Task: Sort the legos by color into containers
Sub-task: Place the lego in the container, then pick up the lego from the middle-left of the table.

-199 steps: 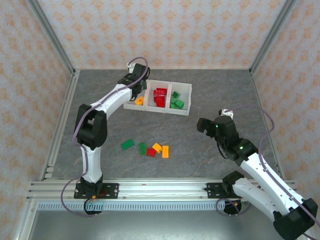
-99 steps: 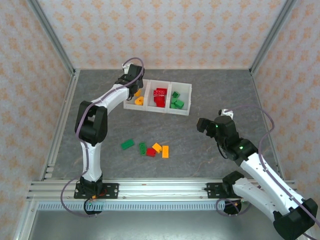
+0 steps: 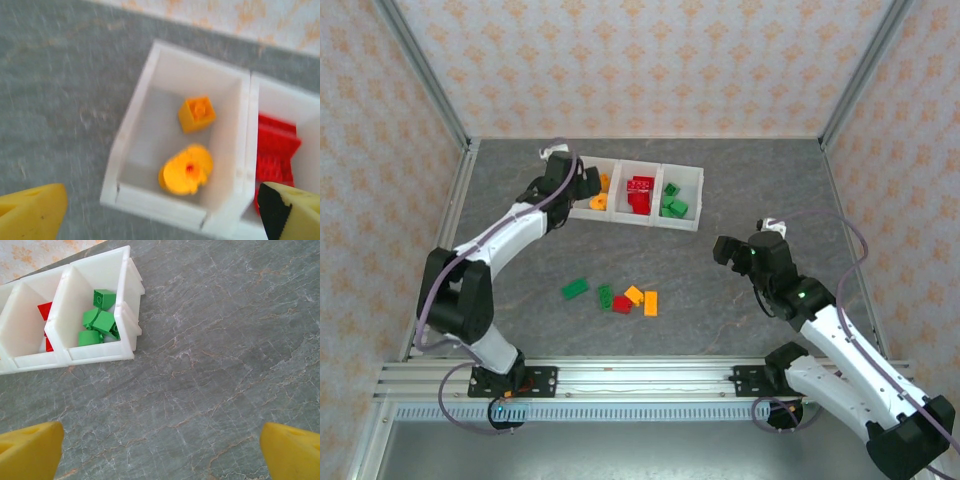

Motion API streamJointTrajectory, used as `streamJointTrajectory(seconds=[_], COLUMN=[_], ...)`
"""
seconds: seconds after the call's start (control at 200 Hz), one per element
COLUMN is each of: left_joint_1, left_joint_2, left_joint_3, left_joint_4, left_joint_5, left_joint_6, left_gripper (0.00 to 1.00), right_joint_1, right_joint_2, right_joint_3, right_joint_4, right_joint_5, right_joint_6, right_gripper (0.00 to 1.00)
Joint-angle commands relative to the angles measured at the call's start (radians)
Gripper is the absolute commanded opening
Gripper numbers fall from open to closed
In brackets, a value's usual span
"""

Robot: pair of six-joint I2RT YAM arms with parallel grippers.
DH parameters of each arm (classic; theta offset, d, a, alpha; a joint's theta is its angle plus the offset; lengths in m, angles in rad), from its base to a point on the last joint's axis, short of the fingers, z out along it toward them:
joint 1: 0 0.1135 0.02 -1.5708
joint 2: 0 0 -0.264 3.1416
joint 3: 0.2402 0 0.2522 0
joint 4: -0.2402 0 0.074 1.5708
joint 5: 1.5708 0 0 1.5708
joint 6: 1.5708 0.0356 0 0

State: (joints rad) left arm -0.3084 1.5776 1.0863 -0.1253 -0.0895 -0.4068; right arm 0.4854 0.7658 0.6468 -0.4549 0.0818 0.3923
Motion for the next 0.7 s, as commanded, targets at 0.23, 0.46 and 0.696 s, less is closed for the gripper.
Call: streamJointTrajectory(seconds=[0.23,0.46,0.696], left_joint_1=[-0.266,-0.435,-0.638], left_joint_2=[-0.113,-0.181,-0.130], left_joint_3=[-0.200,-0.286,-0.173], left_joint_4=[-0.156,-0.200,-0.283], left_joint_5=[0.014,0.025,-0.023], left_joint_6=[-0.149,-0.325,-0.418], left_gripper=[0.92,0.83,0.79], right_joint_1=[0.001,0.001,0.001], right_joint_2=[0.003,0.016,0.013], right_joint_3=[-0.008,-0.006,-0.007], right_joint_4=[0.015,0.013,0.012], right_joint_5=[0.016,0.016,0.019], right_joint_6=[-0.005,-0.006,-0.004], right_gripper=[1.00,1.00,1.00])
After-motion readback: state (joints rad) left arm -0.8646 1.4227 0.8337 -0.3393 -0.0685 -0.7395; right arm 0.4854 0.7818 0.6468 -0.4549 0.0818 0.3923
